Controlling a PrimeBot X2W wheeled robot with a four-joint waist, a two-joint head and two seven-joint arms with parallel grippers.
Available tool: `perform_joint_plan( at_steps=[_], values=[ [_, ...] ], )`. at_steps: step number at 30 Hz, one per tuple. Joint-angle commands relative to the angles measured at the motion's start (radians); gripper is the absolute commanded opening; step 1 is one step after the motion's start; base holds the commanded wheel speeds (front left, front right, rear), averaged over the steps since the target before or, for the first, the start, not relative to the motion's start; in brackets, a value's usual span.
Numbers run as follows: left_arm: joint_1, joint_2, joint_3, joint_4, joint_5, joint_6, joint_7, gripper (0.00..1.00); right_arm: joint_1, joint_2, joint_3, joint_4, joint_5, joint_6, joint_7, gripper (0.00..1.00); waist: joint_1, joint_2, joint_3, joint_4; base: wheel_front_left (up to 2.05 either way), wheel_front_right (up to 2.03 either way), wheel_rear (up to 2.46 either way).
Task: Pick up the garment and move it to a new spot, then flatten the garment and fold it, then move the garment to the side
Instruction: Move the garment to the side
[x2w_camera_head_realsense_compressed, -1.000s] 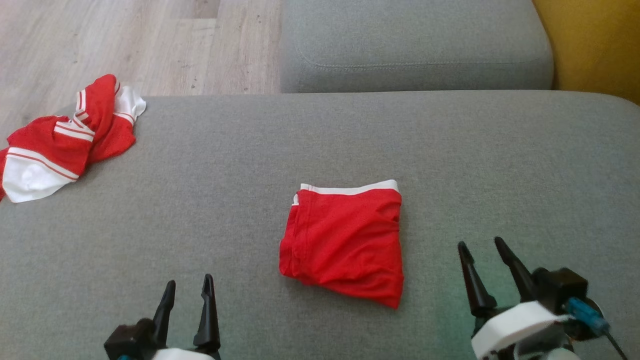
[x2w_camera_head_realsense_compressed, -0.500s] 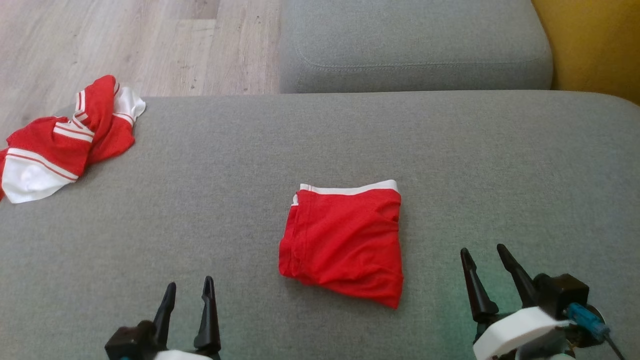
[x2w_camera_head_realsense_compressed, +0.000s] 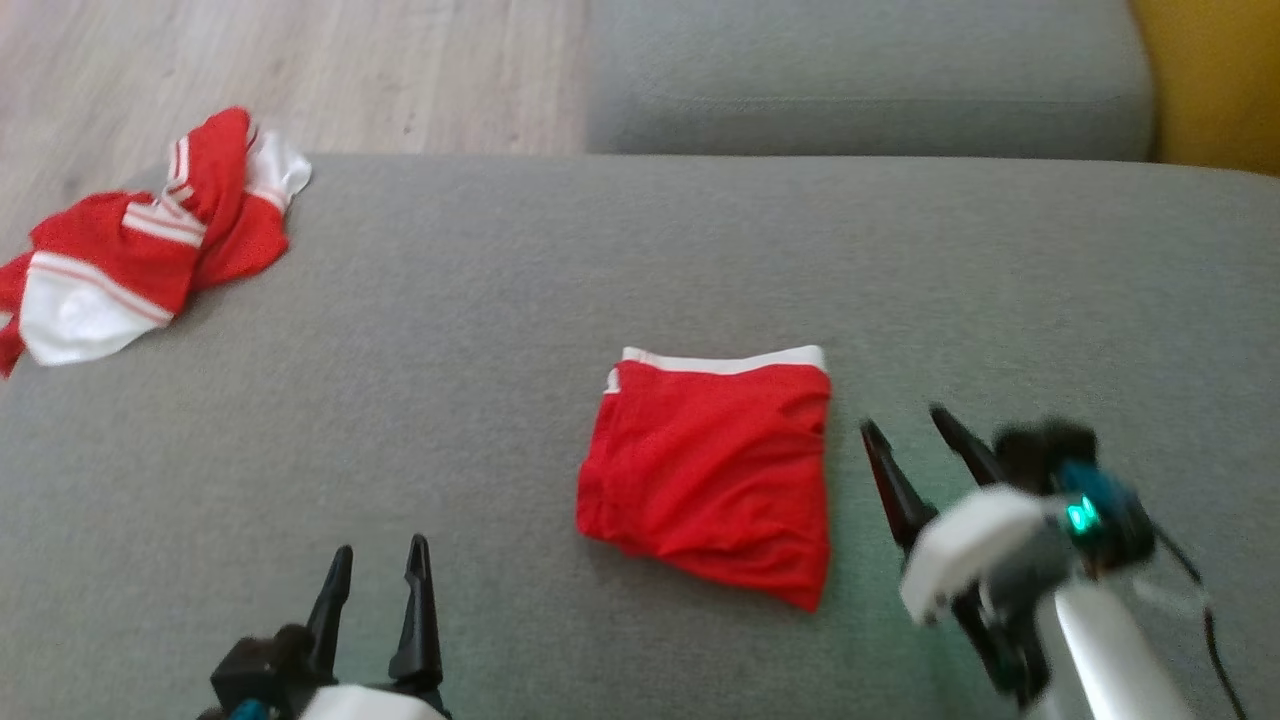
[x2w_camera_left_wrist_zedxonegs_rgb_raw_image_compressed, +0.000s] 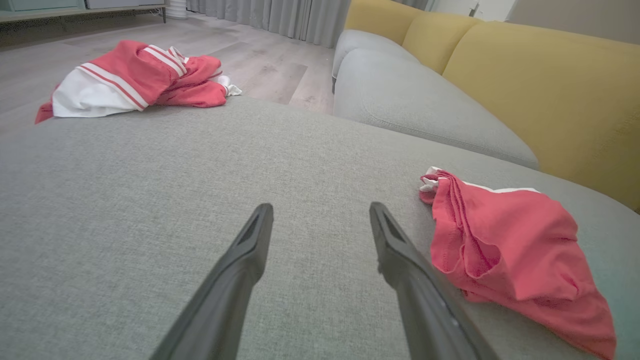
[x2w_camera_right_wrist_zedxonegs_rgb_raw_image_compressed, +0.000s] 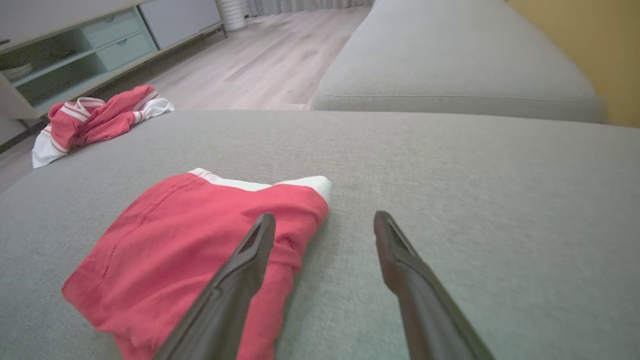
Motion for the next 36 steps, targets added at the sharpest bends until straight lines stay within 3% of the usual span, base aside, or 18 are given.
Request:
perform_joint_plan(
  at_steps=[1, 13, 14, 15, 17, 18, 19, 27, 36],
  values=[
    [-0.057, 0.009, 0.040, -0.028, 0.007, -0.001, -0.012, 1.00, -0.078, -0.003, 0.029, -0.012, 0.001, -0.001, 0.026, 1.00, -0.0002, 0.0000, 0.018, 0.021, 0.00, 0.00, 0.00],
    [-0.073, 0.001, 0.061, -0.034, 0.018, -0.011, -0.017, 1.00, -0.276, -0.003, 0.024, 0.240, 0.052, -0.001, 0.328, 1.00, -0.0002, 0.0000, 0.087, 0.130, 0.00, 0.00, 0.00],
    [-0.072, 0.001, 0.065, -0.036, 0.018, -0.011, -0.018, 1.00, -0.278, -0.003, 0.023, 0.245, 0.064, -0.001, 0.335, 0.61, -0.0002, 0.0000, 0.091, 0.133, 0.00, 0.00, 0.00],
    [-0.070, -0.001, 0.070, -0.039, 0.016, -0.012, -0.018, 1.00, -0.280, -0.003, 0.022, 0.248, 0.074, -0.001, 0.339, 0.42, -0.0002, 0.0000, 0.095, 0.134, 0.00, 0.00, 0.00],
    [-0.067, -0.002, 0.078, -0.046, 0.017, -0.013, -0.019, 1.00, -0.284, -0.003, 0.023, 0.249, 0.080, -0.001, 0.339, 0.14, -0.0002, 0.0000, 0.104, 0.132, 0.00, 0.00, 0.00],
    [-0.067, -0.002, 0.078, -0.046, 0.017, -0.013, -0.019, 1.00, -0.284, -0.003, 0.023, 0.249, 0.080, -0.001, 0.339, 0.14, -0.0002, 0.0000, 0.104, 0.132, 0.00, 0.00, 0.00],
    [-0.066, -0.002, 0.081, -0.049, 0.019, -0.014, -0.019, 1.00, -0.287, -0.003, 0.022, 0.245, 0.078, -0.001, 0.329, 0.00, -0.0002, 0.0000, 0.108, 0.128, 0.00, 0.00, 0.00],
    [-0.083, -0.011, 0.070, -0.066, 0.041, -0.025, -0.019, 1.00, -0.306, -0.038, -0.005, 0.201, 0.011, -0.001, 0.269, 0.00, -0.0002, 0.0000, 0.136, 0.017, 0.00, 0.00, 0.00],
    [-0.154, -0.002, 0.048, -0.106, 0.080, -0.032, 0.003, 1.00, -0.360, -0.132, -0.069, 0.128, -0.013, -0.001, 0.255, 0.00, -0.0002, 0.0000, 0.233, -0.229, 0.00, 0.00, 0.00]
  ],
)
